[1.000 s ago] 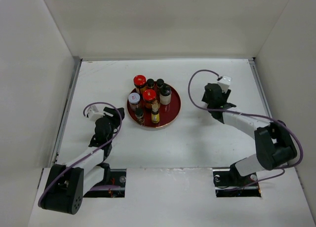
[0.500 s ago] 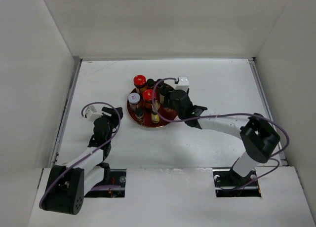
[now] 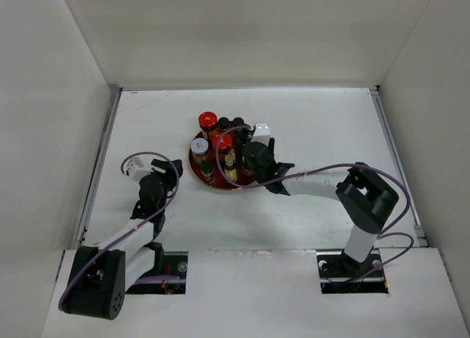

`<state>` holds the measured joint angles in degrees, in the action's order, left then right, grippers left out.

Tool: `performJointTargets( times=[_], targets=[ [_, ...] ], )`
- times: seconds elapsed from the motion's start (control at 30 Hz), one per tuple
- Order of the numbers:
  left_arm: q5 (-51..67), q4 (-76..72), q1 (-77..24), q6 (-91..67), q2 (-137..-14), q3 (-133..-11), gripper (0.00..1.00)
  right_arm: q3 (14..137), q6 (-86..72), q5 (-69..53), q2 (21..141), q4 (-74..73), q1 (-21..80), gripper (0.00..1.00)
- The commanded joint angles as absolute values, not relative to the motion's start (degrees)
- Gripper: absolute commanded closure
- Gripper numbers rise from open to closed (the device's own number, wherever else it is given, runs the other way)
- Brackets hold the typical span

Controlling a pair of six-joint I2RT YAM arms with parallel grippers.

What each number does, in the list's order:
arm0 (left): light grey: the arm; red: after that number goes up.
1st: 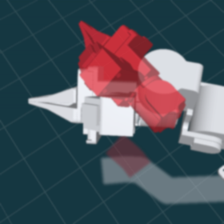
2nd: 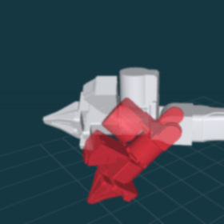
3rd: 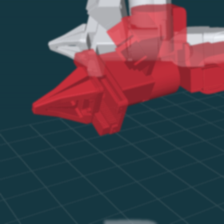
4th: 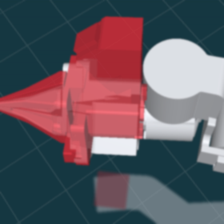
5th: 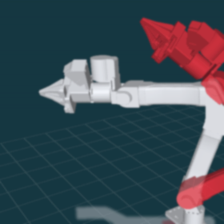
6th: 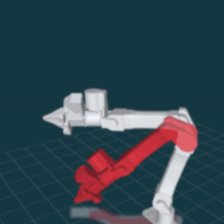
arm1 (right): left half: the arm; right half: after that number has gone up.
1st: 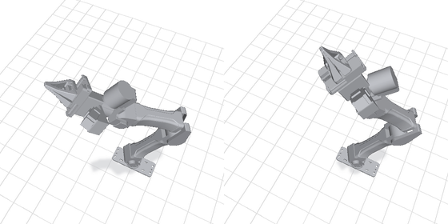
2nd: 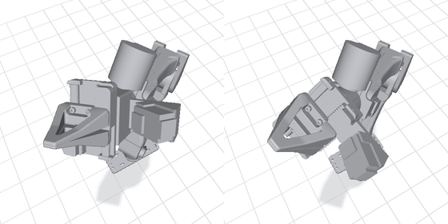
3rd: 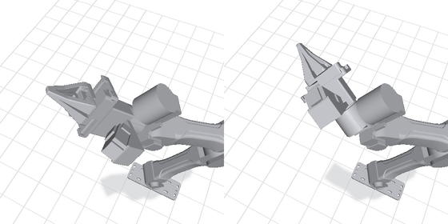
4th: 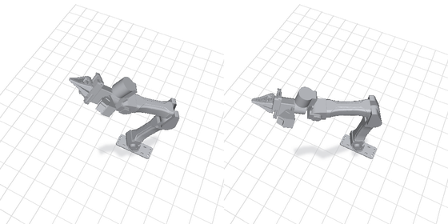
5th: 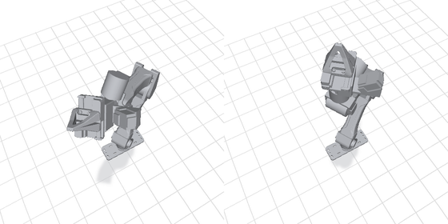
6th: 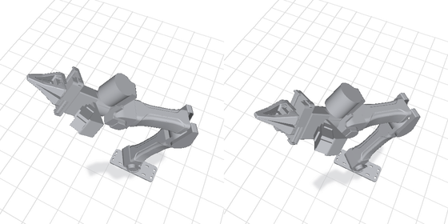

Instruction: Organize the condiment bottles

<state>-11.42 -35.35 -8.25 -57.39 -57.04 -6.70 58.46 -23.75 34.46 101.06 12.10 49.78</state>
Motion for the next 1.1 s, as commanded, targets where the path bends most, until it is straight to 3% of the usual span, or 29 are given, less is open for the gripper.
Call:
performJointTargets(
  times=[0.0,0.27,0.3,0.6,1.07],
  targets=[
    [-11.1,-37.4,-7.7,-57.0,-56.2,-7.3,0.4,60.8,-23.7,37.0,99.4,18.5,50.6,0.16],
    [-15.6,-32.2,-7.4,-56.7,-51.2,-7.3,0.39,56.6,-24.2,36.8,88.1,18.9,50.6,0.08],
    [-16.2,-31.6,-7.5,-56.7,-50.8,-7.3,0.39,55.4,-24.3,37.0,86.5,19.1,50.6,0.0],
    [-17.2,-29.2,-7.6,-54.0,-53.3,-9.6,0.37,45.8,-29.9,40.8,78.4,12.7,43.6,0.0],
    [-17.4,-20.4,-8.0,-53.3,-58.0,-16.3,0.38,46.0,-31.3,41.5,78.7,7.2,42.4,0.0]
  ],
)
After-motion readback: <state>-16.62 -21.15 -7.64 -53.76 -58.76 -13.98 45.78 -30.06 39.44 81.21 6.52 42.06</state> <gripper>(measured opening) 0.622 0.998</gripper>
